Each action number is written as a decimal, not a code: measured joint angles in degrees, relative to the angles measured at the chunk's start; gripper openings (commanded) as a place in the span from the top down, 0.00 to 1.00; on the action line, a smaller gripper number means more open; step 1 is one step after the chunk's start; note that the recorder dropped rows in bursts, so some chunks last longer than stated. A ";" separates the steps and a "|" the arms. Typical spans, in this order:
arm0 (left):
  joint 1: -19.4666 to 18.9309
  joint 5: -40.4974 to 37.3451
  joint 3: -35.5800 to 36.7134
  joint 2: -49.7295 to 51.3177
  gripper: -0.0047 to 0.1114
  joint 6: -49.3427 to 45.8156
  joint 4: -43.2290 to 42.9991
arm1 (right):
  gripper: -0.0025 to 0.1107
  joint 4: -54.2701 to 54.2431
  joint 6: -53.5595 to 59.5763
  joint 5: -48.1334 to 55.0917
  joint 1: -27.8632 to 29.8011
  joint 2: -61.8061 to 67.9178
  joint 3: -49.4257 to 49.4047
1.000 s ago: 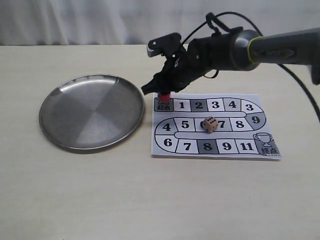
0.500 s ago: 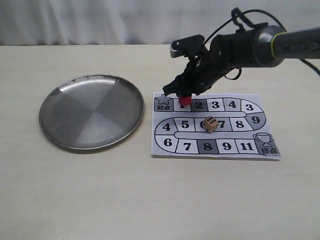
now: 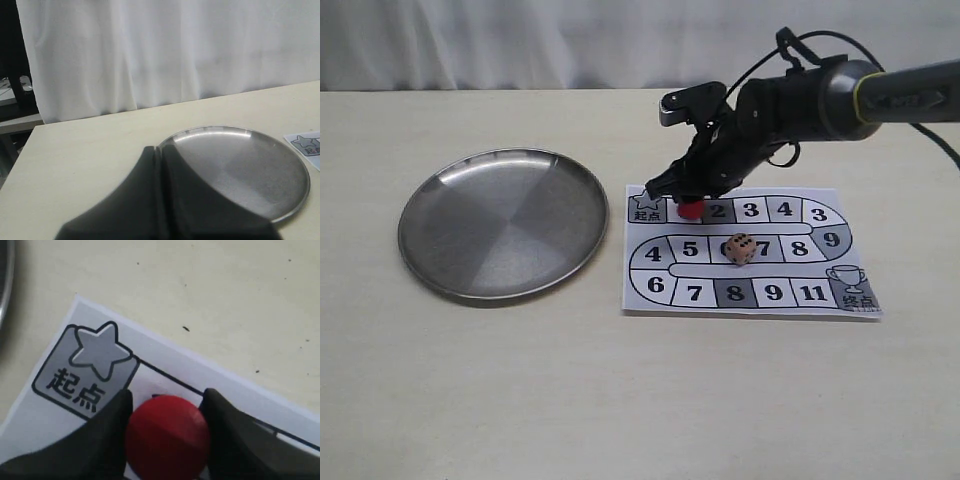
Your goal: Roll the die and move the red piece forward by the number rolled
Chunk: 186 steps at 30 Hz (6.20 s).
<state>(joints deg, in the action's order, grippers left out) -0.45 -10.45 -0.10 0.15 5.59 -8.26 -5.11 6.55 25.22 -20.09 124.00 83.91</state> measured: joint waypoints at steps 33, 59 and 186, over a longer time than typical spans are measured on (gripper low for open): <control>0.00 0.00 0.00 0.00 0.96 0.00 0.00 | 0.94 5.43 -0.23 2.17 1.93 0.45 -0.13; 0.00 0.00 0.00 0.00 0.96 0.00 0.00 | 0.94 5.78 -2.72 -0.26 8.49 -10.15 -6.88; 0.00 0.00 0.00 0.00 0.96 0.00 0.00 | 0.94 5.86 -7.63 -11.08 18.58 -11.32 -24.43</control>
<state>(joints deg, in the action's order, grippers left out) -0.45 -10.45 -0.10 0.15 5.59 -8.26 0.75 -1.09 14.13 -1.51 112.68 59.48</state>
